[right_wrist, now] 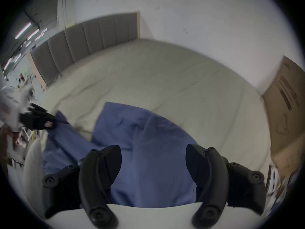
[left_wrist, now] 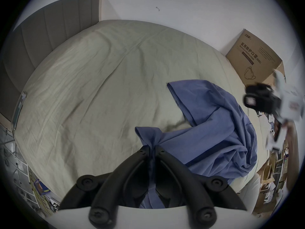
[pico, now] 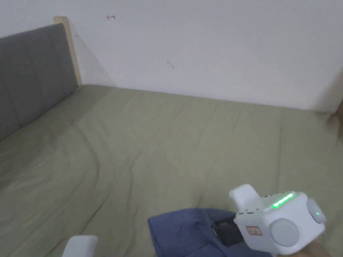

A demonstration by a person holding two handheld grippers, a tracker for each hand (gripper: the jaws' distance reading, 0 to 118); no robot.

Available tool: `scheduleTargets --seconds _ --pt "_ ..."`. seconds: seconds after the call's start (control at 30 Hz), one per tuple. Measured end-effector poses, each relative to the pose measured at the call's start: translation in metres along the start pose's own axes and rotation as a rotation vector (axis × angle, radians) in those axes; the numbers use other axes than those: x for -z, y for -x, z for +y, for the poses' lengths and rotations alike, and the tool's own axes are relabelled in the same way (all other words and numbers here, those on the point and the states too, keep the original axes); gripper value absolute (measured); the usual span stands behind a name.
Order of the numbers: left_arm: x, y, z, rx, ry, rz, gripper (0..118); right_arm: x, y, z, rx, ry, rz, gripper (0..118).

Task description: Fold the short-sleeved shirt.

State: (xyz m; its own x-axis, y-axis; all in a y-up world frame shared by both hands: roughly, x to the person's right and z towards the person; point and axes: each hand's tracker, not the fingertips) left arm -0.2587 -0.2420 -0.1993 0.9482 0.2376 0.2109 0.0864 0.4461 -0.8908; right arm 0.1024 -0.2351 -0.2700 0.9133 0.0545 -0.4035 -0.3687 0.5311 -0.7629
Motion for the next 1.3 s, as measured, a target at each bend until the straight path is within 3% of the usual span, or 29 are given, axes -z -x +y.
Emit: scheduleTargets --seconds 0.07,0.23,0.3,0.33,0.4,0.43,0.5,0.53,0.6,0.77,1.03,1.17,1.3 --pt "0.001 0.003 0.000 -0.002 0.008 -0.004 5 0.040 -0.007 0.022 -0.053 0.082 -0.029 88" --pt "0.002 0.004 0.002 -0.029 0.014 -0.013 5 0.092 0.002 0.052 -0.294 0.150 0.005 87" --pt "0.006 0.004 0.002 -0.002 0.030 0.002 5 0.105 0.004 0.054 -0.309 0.217 0.026 85" --pt "0.008 0.004 0.002 0.005 0.037 0.008 5 0.108 0.004 0.055 -0.289 0.236 0.025 81" --pt "0.009 0.004 0.001 0.003 0.039 0.007 5 0.105 -0.006 0.058 -0.202 0.252 0.065 51" --pt "0.009 0.005 0.000 -0.007 0.042 0.004 5 0.099 -0.009 0.059 -0.173 0.249 0.098 44" --pt "0.009 0.006 -0.001 -0.018 0.038 0.001 5 0.091 -0.007 0.054 -0.194 0.227 0.059 26" --pt "0.008 0.006 -0.001 -0.020 0.036 -0.001 5 0.088 -0.005 0.047 -0.220 0.217 0.031 0" --pt "0.003 0.006 -0.001 -0.019 0.034 0.002 5 0.083 -0.006 0.040 -0.196 0.233 0.045 0" --pt "-0.029 0.001 0.007 0.038 0.001 0.014 5 0.023 -0.037 0.034 0.024 0.093 -0.011 0" --pt "-0.096 0.003 0.037 0.086 -0.153 0.156 4 -0.181 -0.111 0.018 0.204 -0.227 -0.178 0" --pt "-0.134 0.003 0.056 0.085 -0.259 0.204 4 -0.276 -0.133 -0.009 0.339 -0.379 -0.196 0" --pt "-0.176 -0.007 0.075 0.084 -0.358 0.160 4 -0.344 -0.136 -0.039 0.415 -0.497 -0.173 0"
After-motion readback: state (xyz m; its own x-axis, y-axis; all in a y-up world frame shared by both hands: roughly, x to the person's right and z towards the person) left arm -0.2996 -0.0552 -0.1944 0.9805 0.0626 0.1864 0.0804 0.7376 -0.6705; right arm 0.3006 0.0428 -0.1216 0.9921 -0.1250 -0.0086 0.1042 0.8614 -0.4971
